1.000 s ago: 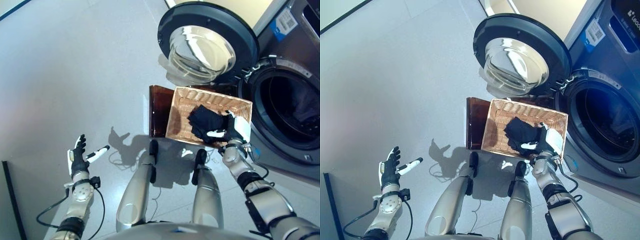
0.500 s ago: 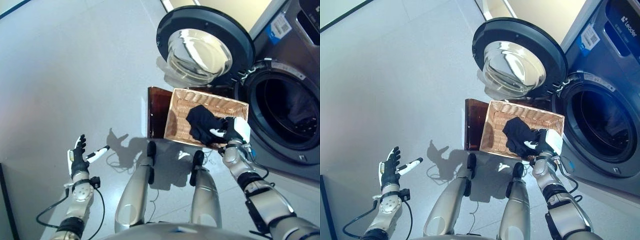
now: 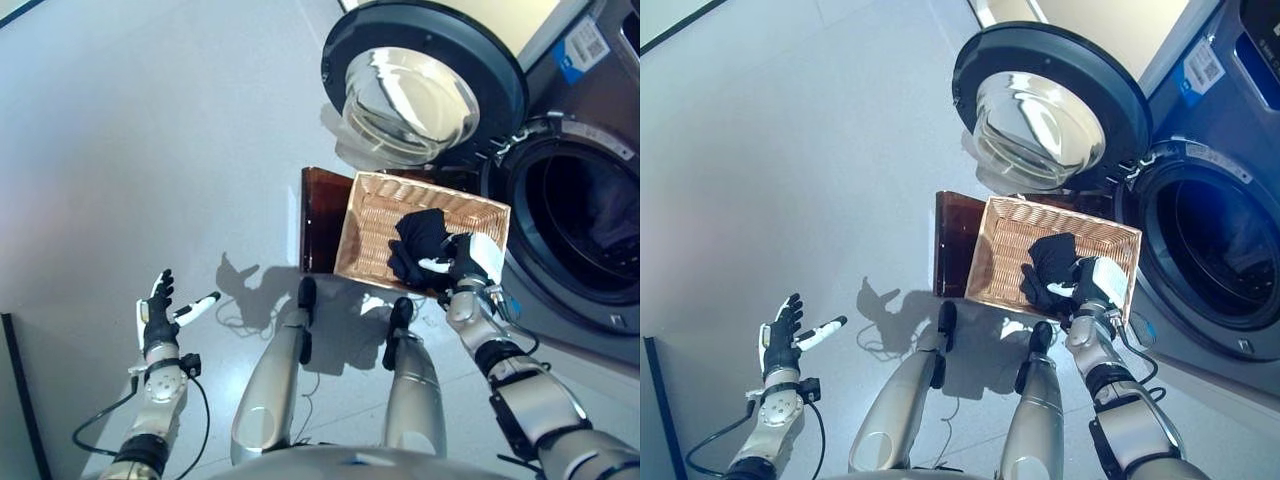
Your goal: Pick up the clothes and place them into the washing machine
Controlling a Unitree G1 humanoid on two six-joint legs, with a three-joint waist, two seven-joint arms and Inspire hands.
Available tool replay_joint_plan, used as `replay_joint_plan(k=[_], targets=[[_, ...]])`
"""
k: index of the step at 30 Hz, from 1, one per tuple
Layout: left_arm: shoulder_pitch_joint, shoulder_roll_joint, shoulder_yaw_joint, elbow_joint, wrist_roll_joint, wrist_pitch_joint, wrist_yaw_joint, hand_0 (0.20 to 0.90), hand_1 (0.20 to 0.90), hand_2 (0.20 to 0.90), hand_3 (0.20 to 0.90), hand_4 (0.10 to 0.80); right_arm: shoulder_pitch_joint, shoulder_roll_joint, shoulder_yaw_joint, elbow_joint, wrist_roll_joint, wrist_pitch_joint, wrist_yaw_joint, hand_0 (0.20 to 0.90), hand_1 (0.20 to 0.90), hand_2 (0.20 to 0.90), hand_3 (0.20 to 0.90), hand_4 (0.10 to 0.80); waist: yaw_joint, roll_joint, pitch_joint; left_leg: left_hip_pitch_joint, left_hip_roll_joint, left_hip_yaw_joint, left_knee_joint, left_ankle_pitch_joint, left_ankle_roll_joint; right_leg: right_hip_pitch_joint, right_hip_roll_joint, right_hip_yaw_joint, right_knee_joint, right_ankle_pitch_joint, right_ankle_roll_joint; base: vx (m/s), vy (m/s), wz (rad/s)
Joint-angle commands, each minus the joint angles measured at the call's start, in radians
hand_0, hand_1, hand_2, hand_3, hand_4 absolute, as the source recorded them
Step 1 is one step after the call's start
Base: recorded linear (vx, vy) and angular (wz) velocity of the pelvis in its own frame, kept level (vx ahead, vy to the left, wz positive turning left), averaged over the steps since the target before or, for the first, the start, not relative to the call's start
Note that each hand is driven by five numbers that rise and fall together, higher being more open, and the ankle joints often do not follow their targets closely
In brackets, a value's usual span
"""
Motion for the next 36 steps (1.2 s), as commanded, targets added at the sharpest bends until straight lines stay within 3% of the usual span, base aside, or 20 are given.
replay_joint_plan(k=[1,13,18,23,29,36], targets=[[0.037,0.056,0.056,-0.018,0.02,-0.03,0.044,0.9,0.9,0.9,0.9,0.8,0.02,-0.048,-0.051,-0.076,0.046,-0.044,-0.07,0.2,0.2,0.2,0.2,0.3,-0.015,-0.005,-0.051,-0.041,-0.038,-0.005,0.0,-0.026,-0.021,0.034,0.021,-0.013,-0.081,0.032,-0.02,0.0,0.0,0.0],[0.048,0.055,0.081,-0.02,0.012,-0.023,0.041,0.9,0.9,0.9,0.9,0.8,0.042,-0.038,-0.172,-0.156,0.192,-0.099,-0.094,0.2,0.2,0.2,0.2,0.3,-0.029,-0.024,-0.075,-0.004,-0.034,0.006,-0.009,-0.042,-0.017,0.067,0.025,-0.001,-0.107,0.034,-0.018,0.028,-0.001,-0.02],[0.049,0.057,0.101,-0.013,0.011,-0.016,0.046,0.9,0.9,0.9,0.9,0.8,0.078,0.002,-0.268,-0.225,0.375,-0.187,-0.078,0.2,0.2,0.2,0.2,0.3,-0.037,-0.023,-0.081,0.014,-0.032,0.011,-0.01,-0.049,-0.017,0.08,0.026,0.01,-0.111,0.03,-0.015,0.027,0.006,-0.09],[0.052,0.049,0.116,-0.02,0.009,-0.017,0.053,0.9,0.9,0.9,0.9,0.8,0.162,0.056,-0.329,-0.372,0.446,-0.261,-0.07,0.2,0.2,0.2,0.2,0.3,-0.049,-0.004,-0.078,0.023,-0.034,0.023,-0.005,-0.054,-0.014,0.082,0.025,0.024,-0.107,0.026,-0.014,0.014,0.025,-0.09],[0.045,0.024,0.099,-0.01,0.013,-0.029,0.073,0.9,0.9,0.9,0.9,0.8,0.198,0.097,-0.394,-0.473,0.407,-0.291,-0.148,0.2,0.2,0.2,0.2,0.3,-0.062,0.03,-0.071,0.023,-0.036,0.037,0.008,-0.062,-0.01,0.07,0.024,0.041,-0.096,0.019,-0.014,-0.01,0.029,-0.14],[0.061,0.002,0.063,-0.023,0.019,-0.045,0.072,0.9,0.9,0.9,0.9,0.8,0.178,0.048,-0.424,-0.525,0.2,-0.212,-0.298,0.2,0.2,0.2,0.2,0.3,-0.063,0.07,-0.07,0.016,-0.037,0.04,0.0,-0.056,-0.009,0.058,0.025,0.05,-0.095,0.014,-0.013,-0.005,0.01,-0.11]])
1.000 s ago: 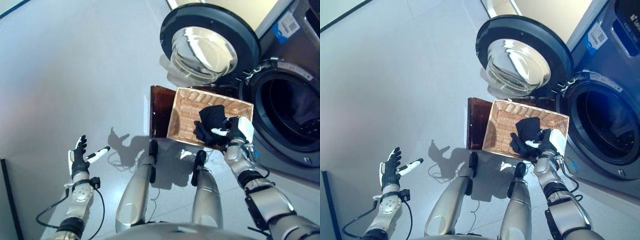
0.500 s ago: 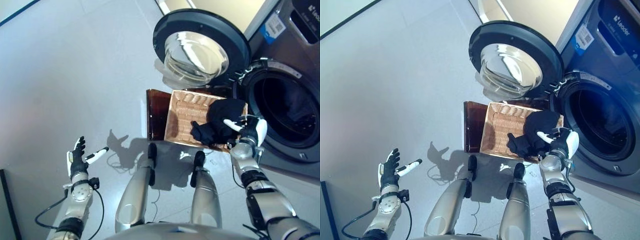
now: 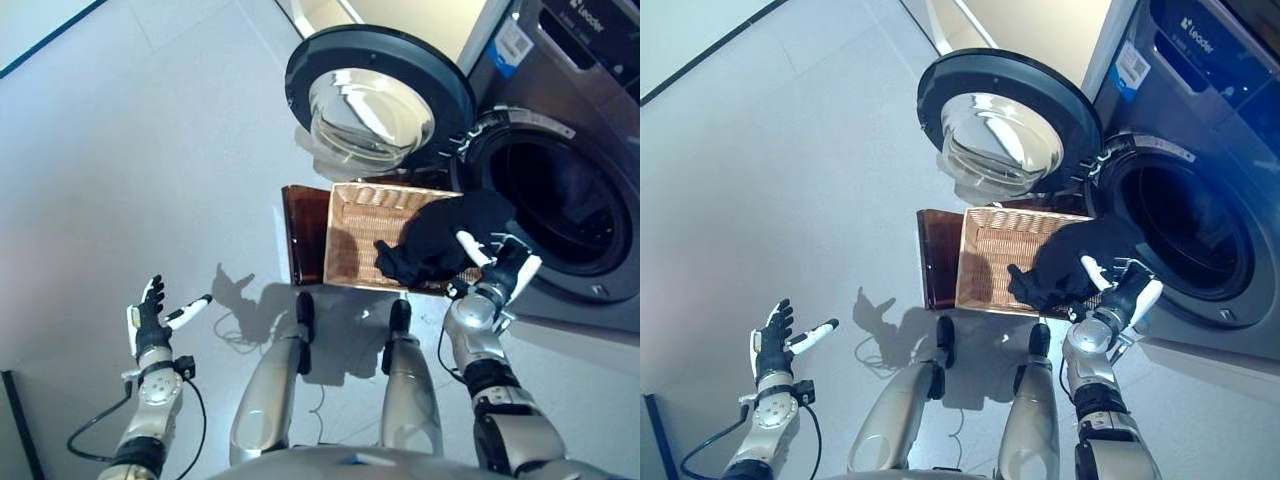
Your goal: Pick up the clothes and place them into the washing machine
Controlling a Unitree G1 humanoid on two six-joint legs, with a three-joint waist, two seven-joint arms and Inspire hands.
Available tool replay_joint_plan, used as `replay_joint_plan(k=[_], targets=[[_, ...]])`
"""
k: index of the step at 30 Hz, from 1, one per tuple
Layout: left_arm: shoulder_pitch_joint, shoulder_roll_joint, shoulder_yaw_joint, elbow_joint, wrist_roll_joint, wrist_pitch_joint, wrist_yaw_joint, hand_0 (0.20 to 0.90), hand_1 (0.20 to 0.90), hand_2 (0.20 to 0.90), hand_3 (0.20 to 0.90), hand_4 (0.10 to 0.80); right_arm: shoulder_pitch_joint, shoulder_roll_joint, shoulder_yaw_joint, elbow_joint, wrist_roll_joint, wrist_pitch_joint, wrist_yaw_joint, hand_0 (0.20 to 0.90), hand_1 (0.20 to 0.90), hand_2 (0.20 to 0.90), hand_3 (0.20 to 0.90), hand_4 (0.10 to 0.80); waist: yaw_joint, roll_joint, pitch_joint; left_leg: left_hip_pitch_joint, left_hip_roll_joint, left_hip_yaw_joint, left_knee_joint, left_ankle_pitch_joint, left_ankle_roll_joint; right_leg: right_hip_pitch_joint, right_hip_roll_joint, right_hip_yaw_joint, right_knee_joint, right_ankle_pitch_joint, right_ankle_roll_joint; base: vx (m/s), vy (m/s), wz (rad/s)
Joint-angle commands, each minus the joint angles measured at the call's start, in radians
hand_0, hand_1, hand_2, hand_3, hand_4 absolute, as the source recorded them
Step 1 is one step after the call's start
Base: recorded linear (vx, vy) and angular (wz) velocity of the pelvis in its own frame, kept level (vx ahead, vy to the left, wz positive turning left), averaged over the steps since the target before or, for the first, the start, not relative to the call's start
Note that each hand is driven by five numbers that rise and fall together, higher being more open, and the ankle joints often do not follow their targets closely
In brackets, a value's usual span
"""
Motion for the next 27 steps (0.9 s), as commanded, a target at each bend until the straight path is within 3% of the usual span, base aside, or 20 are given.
replay_joint_plan(k=[1,12,22,27], targets=[[0.045,0.015,0.013,-0.025,0.02,-0.073,0.068,0.9,0.9,0.9,0.9,0.8,0.006,-0.11,-0.054,-0.168,-0.143,-0.042,-0.134,0.2,0.2,0.2,0.2,0.3,-0.009,0.059,-0.068,-0.069,-0.035,-0.056,0.0,-0.017,-0.035,0.005,0.026,-0.038,-0.03,-0.019,-0.036,0.0,0.0,0.0],[0.041,0.009,-0.035,-0.018,0.017,-0.081,0.068,0.9,0.9,0.9,0.9,0.8,-0.102,-0.224,-0.097,-0.057,-0.168,0.018,-0.223,0.2,0.2,0.2,0.2,0.3,0.0,0.114,-0.061,-0.086,-0.034,-0.053,0.003,-0.014,-0.039,-0.034,0.037,-0.02,0.001,-0.036,-0.04,-0.001,-0.006,-0.03],[0.039,0.038,-0.06,-0.092,-0.013,-0.093,0.065,0.9,0.9,0.9,0.9,0.8,-0.326,-0.439,-0.062,0.165,-0.105,0.05,-0.263,0.2,0.2,0.2,0.2,0.3,0.017,0.141,-0.014,-0.169,-0.02,-0.077,0.028,0.013,-0.063,-0.121,0.051,-0.042,0.084,-0.072,-0.06,-0.049,-0.074,0.04],[0.027,0.058,-0.087,-0.1,-0.029,-0.076,0.077,0.9,0.9,0.9,0.9,0.8,-0.506,-0.531,-0.034,0.247,0.034,0.019,-0.266,0.2,0.2,0.2,0.2,0.3,0.026,0.142,0.022,-0.21,-0.011,-0.099,0.015,0.044,-0.081,-0.192,0.058,-0.059,0.16,-0.105,-0.074,-0.059,-0.099,0.14]])
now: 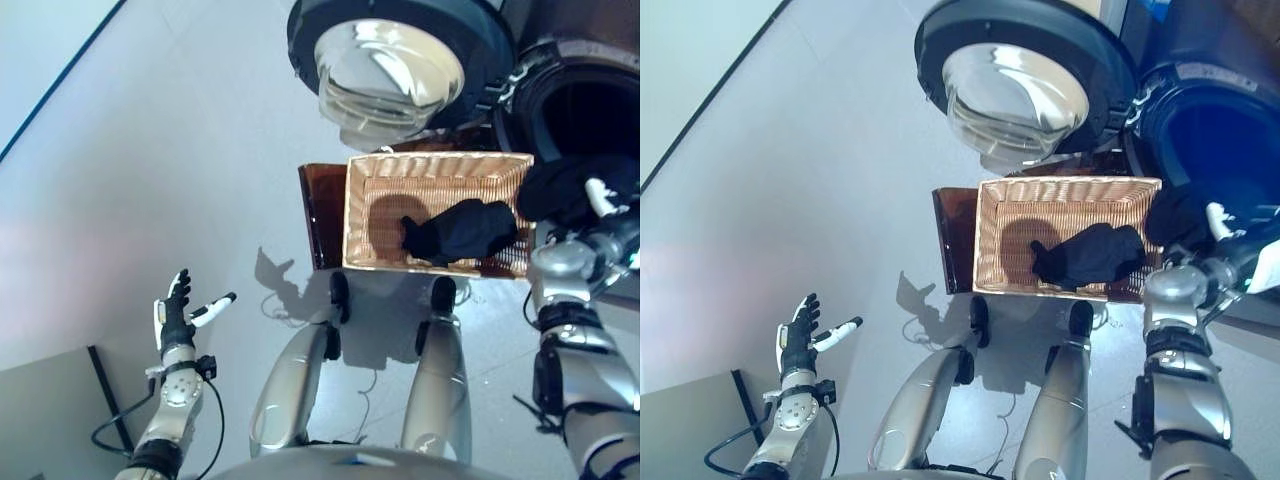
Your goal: Pick up the clothes and place them into the washing machine
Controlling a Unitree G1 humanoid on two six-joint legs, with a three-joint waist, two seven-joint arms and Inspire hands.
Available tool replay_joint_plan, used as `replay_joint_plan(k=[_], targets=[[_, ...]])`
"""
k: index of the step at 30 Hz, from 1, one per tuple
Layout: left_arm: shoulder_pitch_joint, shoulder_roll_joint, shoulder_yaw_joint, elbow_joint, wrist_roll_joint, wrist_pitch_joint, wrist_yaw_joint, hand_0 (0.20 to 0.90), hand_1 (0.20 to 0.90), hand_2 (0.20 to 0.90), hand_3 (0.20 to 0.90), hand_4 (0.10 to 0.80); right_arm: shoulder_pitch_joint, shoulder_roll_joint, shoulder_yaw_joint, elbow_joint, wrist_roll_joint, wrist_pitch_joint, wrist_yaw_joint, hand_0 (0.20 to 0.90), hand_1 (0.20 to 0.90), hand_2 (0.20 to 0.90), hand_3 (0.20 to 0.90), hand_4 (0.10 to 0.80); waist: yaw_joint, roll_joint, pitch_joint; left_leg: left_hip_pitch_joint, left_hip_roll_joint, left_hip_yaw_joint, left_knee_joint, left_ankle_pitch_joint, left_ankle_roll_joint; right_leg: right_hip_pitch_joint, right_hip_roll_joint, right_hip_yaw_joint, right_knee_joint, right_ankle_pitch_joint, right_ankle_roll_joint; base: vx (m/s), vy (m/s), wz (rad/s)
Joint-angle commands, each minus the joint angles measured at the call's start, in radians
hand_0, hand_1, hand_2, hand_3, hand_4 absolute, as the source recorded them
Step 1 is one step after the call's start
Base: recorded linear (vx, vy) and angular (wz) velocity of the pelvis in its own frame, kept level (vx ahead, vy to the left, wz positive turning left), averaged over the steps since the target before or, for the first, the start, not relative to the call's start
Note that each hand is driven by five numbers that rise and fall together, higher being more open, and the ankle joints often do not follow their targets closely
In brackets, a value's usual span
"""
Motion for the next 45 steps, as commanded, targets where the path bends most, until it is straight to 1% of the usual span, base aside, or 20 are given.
replay_joint_plan(k=[1,4,8,10,12,13,15,20,23,25,28,29,33,34,35,37,41,42,43,45], targets=[[0.019,0.089,-0.001,-0.024,-0.037,-0.041,0.056,0.9,0.9,0.9,0.9,0.8,-0.133,-0.157,0.083,0.009,0.071,-0.095,-0.059,0.2,0.2,0.2,0.2,0.3,0.018,-0.01,-0.025,-0.084,-0.004,-0.06,0.018,0.01,-0.051,0.004,0.052,-0.06,0.003,-0.055,-0.049,-0.05,-0.084,0.14],[0.021,0.093,-0.013,-0.024,-0.047,-0.043,0.053,0.9,0.9,0.9,0.9,0.8,-0.228,-0.203,0.151,0.055,0.082,-0.095,-0.041,0.2,0.2,0.2,0.2,0.3,0.027,-0.005,-0.017,-0.087,-0.009,-0.065,0.013,0.017,-0.053,-0.016,0.052,-0.056,0.031,-0.064,-0.053,-0.007,-0.027,0.11],[0.008,0.094,-0.025,-0.018,-0.055,-0.033,0.055,0.9,0.9,0.9,0.9,0.8,-0.328,-0.218,0.175,0.105,0.196,-0.139,-0.001,0.2,0.2,0.2,0.2,0.3,0.035,0.001,-0.015,-0.077,-0.018,-0.077,-0.011,0.029,-0.058,-0.029,0.042,-0.061,0.051,-0.078,-0.055,0.016,-0.024,0.09],[0.007,0.089,-0.031,-0.015,-0.061,-0.022,0.058,0.9,0.9,0.9,0.9,0.8,-0.343,-0.19,0.134,0.084,0.305,-0.203,0.01,0.2,0.2,0.2,0.2,0.3,0.035,0.01,-0.023,-0.061,-0.022,-0.078,-0.034,0.031,-0.058,-0.023,0.037,-0.063,0.051,-0.087,-0.053,0.051,0.003,0.16],[0.009,0.093,-0.036,-0.037,-0.074,-0.017,0.055,0.9,0.9,0.9,0.9,0.8,-0.359,-0.187,0.142,0.08,0.351,-0.208,0.015,0.2,0.2,0.2,0.2,0.3,0.038,0.022,-0.031,-0.046,-0.028,-0.077,-0.055,0.035,-0.058,-0.02,0.036,-0.062,0.056,-0.094,-0.052,0.066,0.046,0.09],[0.012,0.09,-0.034,-0.044,-0.082,-0.017,0.054,0.9,0.9,0.9,0.9,0.8,-0.369,-0.164,0.116,0.048,0.431,-0.273,0.039,0.2,0.2,0.2,0.2,0.3,0.039,0.037,-0.037,-0.037,-0.034,-0.079,-0.068,0.038,-0.057,-0.016,0.033,-0.06,0.054,-0.097,-0.052,0.053,0.054,0.08],[0.014,0.091,-0.034,-0.054,-0.088,-0.015,0.052,0.9,0.9,0.9,0.9,0.8,-0.369,-0.167,0.115,0.033,0.459,-0.28,0.055,0.2,0.2,0.2,0.2,0.3,0.04,0.041,-0.04,-0.028,-0.039,-0.078,-0.075,0.038,-0.056,-0.012,0.028,-0.062,0.055,-0.099,-0.052,0.044,0.039,0.05],[-0.014,0.086,-0.015,-0.044,-0.112,-0.014,0.065,0.9,0.9,0.9,0.9,0.8,-0.374,-0.127,0.066,-0.031,0.645,-0.393,0.137,0.2,0.2,0.2,0.2,0.3,0.039,0.068,-0.051,-0.015,-0.06,-0.073,-0.083,0.035,-0.053,-0.009,0.01,-0.055,0.067,-0.106,-0.051,0.054,0.056,0.08],[-0.015,0.091,0.016,-0.074,-0.121,-0.02,0.072,0.9,0.9,0.9,0.9,0.8,-0.343,-0.105,0.031,-0.096,0.713,-0.437,0.194,0.2,0.2,0.2,0.2,0.3,0.042,0.089,-0.061,-0.011,-0.071,-0.067,-0.094,0.039,-0.052,-0.011,-0.002,-0.048,0.081,-0.117,-0.047,0.048,0.053,0.09],[-0.017,0.097,0.031,-0.093,-0.123,-0.025,0.079,0.9,0.9,0.9,0.9,0.8,-0.343,-0.113,0.021,-0.124,0.719,-0.441,0.204,0.2,0.2,0.2,0.2,0.3,0.046,0.104,-0.06,-0.01,-0.079,-0.063,-0.097,0.044,-0.055,-0.017,-0.007,-0.044,0.101,-0.128,-0.044,0.033,0.049,0.05],[-0.026,0.104,0.048,-0.087,-0.128,-0.032,0.079,0.9,0.9,0.9,0.9,0.8,-0.357,-0.169,0.034,-0.121,0.72,-0.423,0.233,0.2,0.2,0.2,0.2,0.3,0.053,0.138,-0.058,-0.011,-0.089,-0.06,-0.115,0.057,-0.058,-0.031,-0.021,-0.033,0.132,-0.147,-0.039,0.009,0.017,0.08],[-0.028,0.102,0.047,-0.086,-0.128,-0.033,0.079,0.9,0.9,0.9,0.9,0.8,-0.36,-0.172,0.036,-0.118,0.721,-0.423,0.235,0.2,0.2,0.2,0.2,0.3,0.053,0.139,-0.058,-0.011,-0.09,-0.06,-0.117,0.059,-0.058,-0.033,-0.022,-0.032,0.135,-0.149,-0.039,-0.019,0.012,0.1],[-0.031,0.091,0.049,-0.123,-0.128,-0.043,0.086,0.9,0.9,0.9,0.9,0.8,-0.419,-0.25,0.073,-0.101,0.708,-0.396,0.243,0.2,0.2,0.2,0.2,0.3,0.051,0.163,-0.037,-0.031,-0.102,-0.055,-0.12,0.07,-0.062,-0.086,-0.029,-0.003,0.196,-0.171,-0.046,-0.014,-0.021,0.02],[-0.033,0.091,0.047,-0.134,-0.127,-0.046,0.088,0.9,0.9,0.9,0.9,0.8,-0.434,-0.266,0.081,-0.106,0.703,-0.394,0.242,0.2,0.2,0.2,0.2,0.3,0.049,0.162,-0.038,-0.03,-0.106,-0.058,-0.119,0.056,-0.066,-0.091,-0.032,0.008,0.212,-0.198,-0.045,-0.03,-0.028,0.04],[-0.032,0.09,0.046,-0.135,-0.127,-0.046,0.089,0.9,0.9,0.9,0.9,0.8,-0.436,-0.267,0.083,-0.105,0.703,-0.394,0.242,0.2,0.2,0.2,0.2,0.3,0.048,0.165,-0.032,-0.039,-0.104,-0.053,-0.116,0.069,-0.064,-0.102,-0.032,0.003,0.216,-0.182,-0.048,0.045,-0.056,0.04],[-0.027,0.078,0.05,-0.15,-0.135,-0.051,0.094,0.9,0.9,0.9,0.9,0.8,-0.457,-0.298,0.105,-0.109,0.672,-0.382,0.231,0.2,0.2,0.2,0.2,0.3,0.045,0.162,-0.028,-0.058,-0.106,-0.056,-0.104,0.051,-0.071,-0.117,-0.028,0.018,0.237,-0.216,-0.05,0.004,-0.083,0.11],[-0.03,0.061,0.059,-0.166,-0.16,-0.056,0.099,0.9,0.9,0.9,0.9,0.8,-0.473,-0.306,0.129,-0.123,0.642,-0.379,0.212,0.2,0.2,0.2,0.2,0.3,0.034,0.154,-0.01,-0.105,-0.099,-0.046,-0.043,0.036,-0.078,-0.149,-0.015,0.033,0.27,-0.219,-0.057,-0.047,-0.085,0.11],[-0.032,0.056,0.061,-0.175,-0.171,-0.062,0.101,0.9,0.9,0.9,0.9,0.8,-0.467,-0.305,0.126,-0.131,0.636,-0.385,0.209,0.2,0.2,0.2,0.2,0.3,0.028,0.143,-0.004,-0.115,-0.094,-0.049,-0.02,0.029,-0.081,-0.148,-0.005,0.035,0.279,-0.225,-0.064,-0.112,-0.072,0.07],[-0.031,0.054,0.06,-0.183,-0.177,-0.063,0.099,0.9,0.9,0.9,0.9,0.8,-0.458,-0.298,0.12,-0.13,0.637,-0.387,0.207,0.2,0.2,0.2,0.2,0.3,0.026,0.144,0.004,-0.125,-0.085,-0.046,-0.01,0.045,-0.079,-0.157,0.003,0.029,0.283,-0.201,-0.071,-0.091,-0.099,0.02],[-0.026,0.055,0.059,-0.186,-0.178,-0.061,0.099,0.9,0.9,0.9,0.9,0.8,-0.443,-0.287,0.117,-0.132,0.633,-0.39,0.205,0.2,0.2,0.2,0.2,0.3,0.02,0.131,0.004,-0.125,-0.08,-0.047,0.008,0.033,-0.082,-0.144,0.014,0.027,0.283,-0.205,-0.077,-0.019,-0.084,-0.05]])
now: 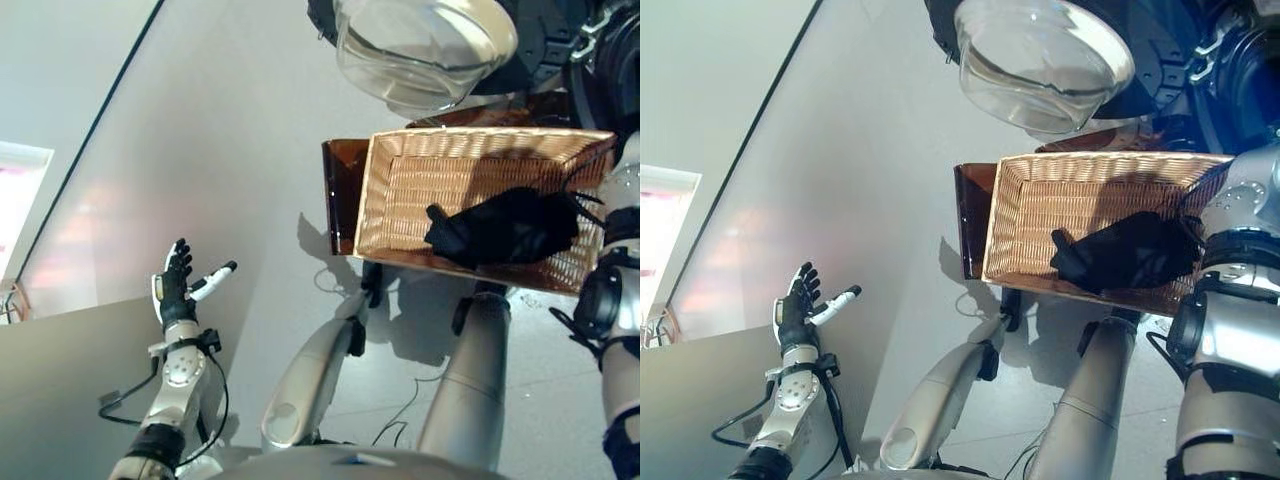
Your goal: Pick up the clothes and place them into the washing machine
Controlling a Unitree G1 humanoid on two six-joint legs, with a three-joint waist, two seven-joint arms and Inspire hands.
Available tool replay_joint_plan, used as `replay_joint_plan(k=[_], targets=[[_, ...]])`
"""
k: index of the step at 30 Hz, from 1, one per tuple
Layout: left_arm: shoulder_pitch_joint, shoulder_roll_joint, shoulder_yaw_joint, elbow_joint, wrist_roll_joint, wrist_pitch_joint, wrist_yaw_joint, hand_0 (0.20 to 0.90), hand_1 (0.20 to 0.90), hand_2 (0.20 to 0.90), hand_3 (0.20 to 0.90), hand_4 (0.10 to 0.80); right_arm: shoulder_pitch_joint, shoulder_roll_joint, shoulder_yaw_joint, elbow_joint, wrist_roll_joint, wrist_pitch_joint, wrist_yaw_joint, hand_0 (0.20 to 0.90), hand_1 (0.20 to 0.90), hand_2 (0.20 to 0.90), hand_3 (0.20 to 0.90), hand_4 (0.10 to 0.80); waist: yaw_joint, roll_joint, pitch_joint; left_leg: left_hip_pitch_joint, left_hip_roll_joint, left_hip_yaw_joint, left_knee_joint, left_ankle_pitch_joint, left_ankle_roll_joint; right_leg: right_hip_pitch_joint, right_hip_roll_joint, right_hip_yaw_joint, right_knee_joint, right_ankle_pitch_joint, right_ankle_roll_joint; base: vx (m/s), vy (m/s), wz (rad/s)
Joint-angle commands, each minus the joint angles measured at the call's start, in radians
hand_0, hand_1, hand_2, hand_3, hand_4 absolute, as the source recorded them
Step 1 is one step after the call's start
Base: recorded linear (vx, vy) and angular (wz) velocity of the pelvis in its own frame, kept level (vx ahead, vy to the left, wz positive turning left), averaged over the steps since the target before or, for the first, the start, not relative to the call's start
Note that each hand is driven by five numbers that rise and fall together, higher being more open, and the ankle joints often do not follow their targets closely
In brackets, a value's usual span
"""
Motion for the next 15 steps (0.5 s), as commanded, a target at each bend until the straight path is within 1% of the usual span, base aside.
replay_joint_plan(k=[1,2,3,4,5,6,7,8,9,10,11,12,13,14,15], targets=[[0.001,0.04,0.1,-0.001,-0.046,-0.055,0.066,0.9,0.9,0.9,0.9,0.8,-0.078,-0.116,0.071,-0.124,-0.096,-0.085,0.006,0.2,0.2,0.2,0.2,0.3,-0.041,0.034,0.036,-0.099,-0.008,-0.004,0.077,-0.029,0.005,0.101,0.08,-0.022,-0.127,0.024,-0.01,0.03,-0.142,-0.11],[0.005,0.041,0.101,0.002,-0.047,-0.057,0.064,0.9,0.9,0.9,0.9,0.8,-0.049,-0.102,0.066,-0.122,-0.104,-0.084,0.005,0.2,0.2,0.2,0.2,0.3,-0.055,0.014,0.041,-0.117,-0.006,0.0,0.14,-0.039,-0.001,0.131,0.09,-0.021,-0.147,0.025,-0.019,0.035,-0.21,-0.11],[0.005,0.039,0.101,0.009,-0.056,-0.056,0.061,0.9,0.9,0.9,0.9,0.8,-0.026,-0.088,0.051,-0.127,-0.096,-0.09,0.007,0.2,0.2,0.2,0.2,0.3,-0.071,-0.007,0.053,-0.145,-0.001,0.025,0.237,-0.046,-0.012,0.164,0.094,-0.028,-0.166,0.027,-0.035,0.141,-0.283,-0.1],[-0.007,0.033,0.097,0.014,-0.069,-0.053,0.056,0.9,0.9,0.9,0.9,0.8,-0.004,-0.083,0.04,-0.126,-0.096,-0.087,0.013,0.2,0.2,0.2,0.2,0.3,-0.084,-0.024,0.068,-0.16,0.009,0.054,0.325,-0.072,-0.031,0.192,0.089,-0.034,-0.15,0.003,-0.049,0.034,-0.191,0.07],[-0.008,0.037,0.098,0.015,-0.071,-0.053,0.055,0.9,0.9,0.9,0.9,0.8,-0.001,-0.081,0.035,-0.128,-0.095,-0.087,0.015,0.2,0.2,0.2,0.2,0.3,-0.085,-0.022,0.082,-0.169,0.015,0.061,0.336,-0.058,-0.025,0.185,0.09,-0.04,-0.144,0.018,-0.053,0.059,-0.146,0.26],[-0.015,0.039,0.091,0.015,-0.067,-0.049,0.05,0.9,0.9,0.9,0.9,0.8,0.014,-0.073,0.034,-0.119,-0.094,-0.082,0.026,0.2,0.2,0.2,0.2,0.3,-0.092,-0.041,0.102,-0.17,0.025,0.084,0.386,-0.068,-0.034,0.206,0.088,-0.05,-0.135,0.019,-0.064,0.021,-0.036,0.27],[-0.008,0.042,0.094,0.025,-0.063,-0.04,0.046,0.9,0.9,0.9,0.9,0.8,0.042,-0.026,0.018,-0.096,-0.078,-0.09,0.03,0.2,0.2,0.2,0.2,0.3,-0.074,-0.049,0.105,-0.176,0.015,0.088,0.336,-0.059,-0.028,0.238,0.121,-0.074,-0.125,-0.002,-0.07,0.12,-0.065,0.05],[-0.007,0.045,0.094,0.024,-0.063,-0.039,0.045,0.9,0.9,0.9,0.9,0.8,0.046,-0.024,0.015,-0.097,-0.078,-0.09,0.031,0.2,0.2,0.2,0.2,0.3,-0.073,-0.051,0.104,-0.172,0.015,0.089,0.331,-0.058,-0.028,0.24,0.122,-0.074,-0.129,-0.001,-0.07,0.188,-0.035,-0.3],[-0.004,0.043,0.099,0.042,-0.063,-0.032,0.04,0.9,0.9,0.9,0.9,0.8,0.06,-0.008,0.014,-0.084,-0.078,-0.09,0.034,0.2,0.2,0.2,0.2,0.3,-0.06,-0.048,0.094,-0.181,0.012,0.107,0.261,-0.022,-0.019,0.267,0.157,-0.087,-0.125,-0.027,-0.068,0.211,-0.077,-0.57],[-0.005,0.044,0.094,0.061,-0.062,-0.03,0.033,0.9,0.9,0.9,0.9,0.8,0.075,0.01,0.003,-0.072,-0.061,-0.092,0.039,0.2,0.2,0.2,0.2,0.3,-0.054,-0.053,0.082,-0.177,0.02,0.14,0.201,0.005,-0.008,0.297,0.18,-0.098,-0.142,-0.042,-0.071,0.471,-0.128,-0.57],[-0.019,0.041,0.088,0.066,-0.069,-0.031,0.029,0.9,0.9,0.9,0.9,0.8,0.09,0.042,0.018,-0.07,-0.051,-0.094,0.05,0.2,0.2,0.2,0.2,0.3,-0.044,-0.057,0.067,-0.159,0.021,0.179,0.15,0.007,0.007,0.33,0.215,-0.125,-0.142,-0.087,-0.072,0.38,-0.102,-0.4],[-0.017,0.043,0.088,0.069,-0.07,-0.034,0.028,0.9,0.9,0.9,0.9,0.8,0.093,0.046,0.019,-0.069,-0.046,-0.097,0.054,0.2,0.2,0.2,0.2,0.3,-0.042,-0.06,0.069,-0.143,0.022,0.182,0.136,0.004,0.01,0.339,0.217,-0.121,-0.147,-0.089,-0.072,0.286,-0.009,-0.25],[-0.014,0.049,0.083,0.067,-0.068,-0.037,0.033,0.9,0.9,0.9,0.9,0.8,0.093,0.074,0.019,-0.057,-0.032,-0.103,0.06,0.2,0.2,0.2,0.2,0.3,-0.019,-0.067,0.083,-0.14,0.0,0.138,0.135,0.02,0.022,0.36,0.24,-0.123,-0.146,-0.084,-0.077,0.164,0.04,-0.44],[-0.022,0.055,0.089,0.064,-0.061,-0.023,0.032,0.9,0.9,0.9,0.9,0.8,0.146,0.104,-0.008,-0.04,-0.029,-0.102,0.079,0.2,0.2,0.2,0.2,0.3,-0.024,-0.095,0.084,-0.103,-0.019,0.094,0.163,-0.032,0.056,0.38,0.238,-0.122,-0.12,-0.08,-0.059,0.248,0.074,-0.68],[-0.034,0.065,0.082,0.054,-0.058,-0.019,0.033,0.9,0.9,0.9,0.9,0.8,0.171,0.13,-0.022,-0.044,-0.022,-0.091,0.092,0.2,0.2,0.2,0.2,0.3,-0.039,-0.106,0.1,-0.081,-0.034,0.09,0.183,-0.061,0.079,0.371,0.225,-0.125,-0.078,-0.026,-0.009,0.274,0.135,-0.65]])
